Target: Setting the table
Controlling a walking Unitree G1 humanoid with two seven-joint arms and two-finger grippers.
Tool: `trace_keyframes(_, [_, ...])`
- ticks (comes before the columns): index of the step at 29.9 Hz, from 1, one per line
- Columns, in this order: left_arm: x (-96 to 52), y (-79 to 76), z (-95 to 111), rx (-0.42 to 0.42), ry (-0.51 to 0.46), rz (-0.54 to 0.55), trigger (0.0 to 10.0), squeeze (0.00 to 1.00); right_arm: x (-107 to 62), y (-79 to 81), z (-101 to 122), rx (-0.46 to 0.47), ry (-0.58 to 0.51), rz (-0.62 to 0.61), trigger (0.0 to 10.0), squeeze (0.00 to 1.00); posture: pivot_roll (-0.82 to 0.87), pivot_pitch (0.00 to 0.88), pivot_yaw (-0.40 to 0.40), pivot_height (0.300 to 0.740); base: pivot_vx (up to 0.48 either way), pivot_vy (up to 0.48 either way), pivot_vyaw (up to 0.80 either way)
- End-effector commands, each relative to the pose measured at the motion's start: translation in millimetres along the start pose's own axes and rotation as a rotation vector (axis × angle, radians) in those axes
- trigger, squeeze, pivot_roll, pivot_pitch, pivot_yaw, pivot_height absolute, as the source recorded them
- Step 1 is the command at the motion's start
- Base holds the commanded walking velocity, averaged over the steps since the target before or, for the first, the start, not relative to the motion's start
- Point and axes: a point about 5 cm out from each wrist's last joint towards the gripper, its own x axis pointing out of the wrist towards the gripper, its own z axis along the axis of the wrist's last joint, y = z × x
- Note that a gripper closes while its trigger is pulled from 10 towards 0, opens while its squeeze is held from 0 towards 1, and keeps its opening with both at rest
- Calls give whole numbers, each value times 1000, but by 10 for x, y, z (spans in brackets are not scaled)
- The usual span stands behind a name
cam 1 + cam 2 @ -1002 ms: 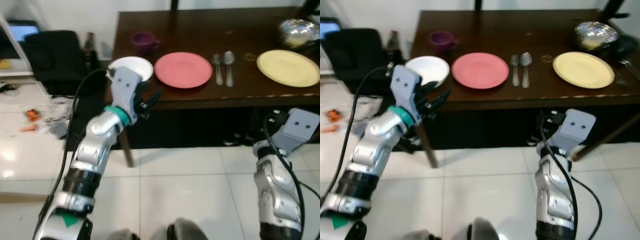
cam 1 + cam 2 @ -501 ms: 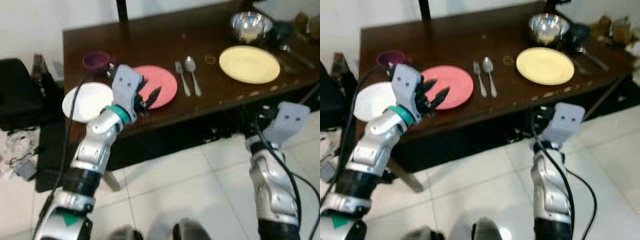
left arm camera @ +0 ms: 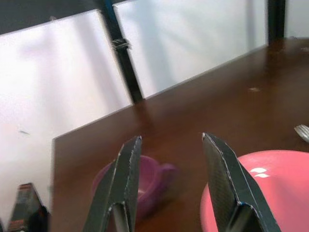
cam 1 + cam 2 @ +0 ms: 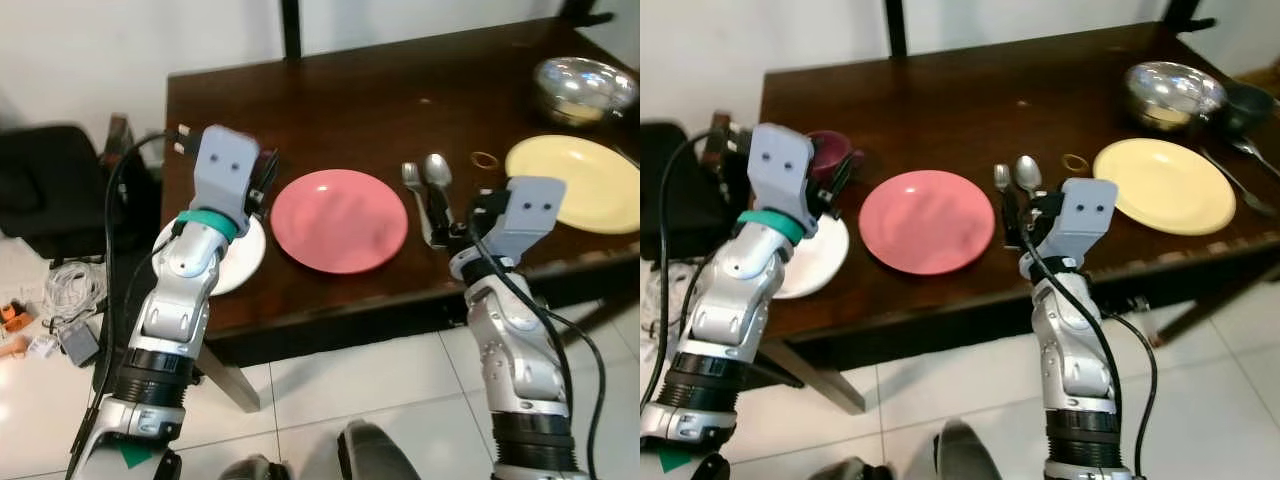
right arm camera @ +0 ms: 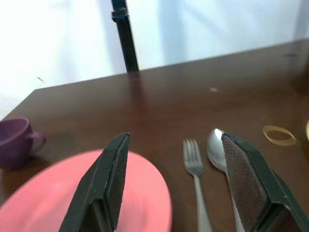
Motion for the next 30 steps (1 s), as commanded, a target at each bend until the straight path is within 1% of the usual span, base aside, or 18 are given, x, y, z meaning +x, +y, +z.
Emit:
trace_keyframes(1, [-19,20,-29,16,38,-3,10000,0,-25,-12,-33,15,16,-1,10000,0,-117,3,91,740,0,0,0])
trace_keyframes(5, [-41,157,-4,-12,130,-73,10000,0,-64,-28,-6,-20,14,49,10000,0,-107,9,94,740,0,0,0])
trace_keyframes(9, [-41,157,-4,-12,130,-73,10000,0,-64,-28,-6,-20,14,49,10000,0,-107,9,94,740,0,0,0])
trace_keyframes(10, [-59,322,-45,-48,195,-96,10000,0,-80,-8,3,-32,15,89,10000,0,-93,13,92,740,0,0,0])
trace_keyframes(11, [-59,322,-45,-48,195,-96,10000,0,-80,-8,3,-32,15,89,10000,0,-93,13,92,740,0,0,0])
trace_keyframes(12, [-88,555,-117,-74,267,-105,10000,0,-83,61,23,-38,12,154,10000,0,-80,18,88,740,0,0,0])
trace_keyframes(13, [-140,775,-230,-140,358,-113,10000,0,-73,181,52,-33,7,240,10000,0,-75,23,85,740,0,0,0])
trace_keyframes(15, [-140,775,-230,-140,358,-113,10000,0,-73,181,52,-33,7,240,10000,0,-75,23,85,740,0,0,0])
trace_keyframes(16, [-209,937,-347,-181,438,-102,10000,0,-63,295,76,-24,2,309,10000,0,-72,22,85,740,0,0,0])
trace_keyframes(17, [-280,1028,-438,-217,493,-88,10000,43,-56,380,91,-14,-3,353,10000,0,-70,24,84,740,0,0,0])
trace_keyframes(18, [-280,1028,-438,-217,493,-88,10000,43,-56,380,91,-14,-3,353,10000,0,-70,24,84,740,0,0,0])
trace_keyframes(19, [-339,1068,-499,-251,524,-79,10000,1000,-52,432,93,-4,-3,376,10000,0,-66,26,78,740,0,0,0])
trace_keyframes(20, [-339,1068,-499,-251,524,-79,10000,1000,-52,432,93,-4,-3,376,10000,0,-66,26,78,740,0,0,0])
trace_keyframes(21, [-398,1074,-532,-279,545,-85,10000,1000,-51,465,81,8,1,387,10000,0,-60,25,76,740,0,0,0])
trace_keyframes(23, [-398,1074,-532,-279,545,-85,10000,1000,-51,465,81,8,1,387,10000,0,-60,25,76,740,0,0,0])
trace_keyframes(26, [-527,1011,-607,-383,590,-153,10000,1000,-39,534,48,30,12,408,10000,0,-48,24,67,740,0,0,0])
trace_keyframes(29, [-527,1011,-607,-383,590,-153,10000,1000,-39,534,48,30,12,408,10000,0,-48,24,67,740,0,0,0])
trace_keyframes(30, [-558,983,-661,-396,616,-174,10000,1000,-24,561,42,31,15,420,10000,0,-53,24,62,740,0,0,0])
